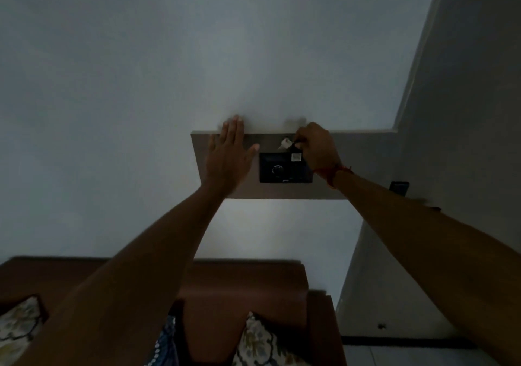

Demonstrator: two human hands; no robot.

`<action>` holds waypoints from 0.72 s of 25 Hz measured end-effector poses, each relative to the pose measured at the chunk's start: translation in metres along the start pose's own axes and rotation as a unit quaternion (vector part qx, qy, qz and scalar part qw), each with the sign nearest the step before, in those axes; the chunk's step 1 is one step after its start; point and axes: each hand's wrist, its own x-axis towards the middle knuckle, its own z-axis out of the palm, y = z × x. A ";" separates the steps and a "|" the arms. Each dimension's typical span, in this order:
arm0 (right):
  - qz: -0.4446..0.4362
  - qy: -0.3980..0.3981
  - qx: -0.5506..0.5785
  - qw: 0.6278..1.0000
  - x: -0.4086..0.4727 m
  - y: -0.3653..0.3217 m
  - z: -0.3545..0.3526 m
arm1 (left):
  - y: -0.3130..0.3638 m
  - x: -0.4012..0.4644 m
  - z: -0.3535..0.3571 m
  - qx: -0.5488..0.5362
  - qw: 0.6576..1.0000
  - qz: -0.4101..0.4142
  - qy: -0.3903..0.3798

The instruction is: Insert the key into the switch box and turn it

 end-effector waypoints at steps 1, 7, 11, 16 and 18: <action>-0.014 -0.005 -0.012 1.000 -0.003 0.004 0.001 | 0.006 -0.003 0.000 0.003 1.000 -0.005 0.000; -0.113 0.034 -0.034 0.992 0.000 0.007 -0.003 | 0.027 -0.004 -0.005 0.014 0.999 -0.037 0.011; -0.161 -0.004 -0.068 0.985 0.004 0.009 0.005 | 0.029 -0.010 0.011 0.015 0.997 -0.076 0.030; -0.144 -0.058 -0.074 0.985 0.003 0.012 0.027 | 0.016 -0.010 0.029 0.046 0.993 -0.109 0.009; -0.127 -0.077 -0.099 0.984 0.000 0.019 0.024 | 0.020 -0.008 0.033 0.065 0.992 -0.106 -0.019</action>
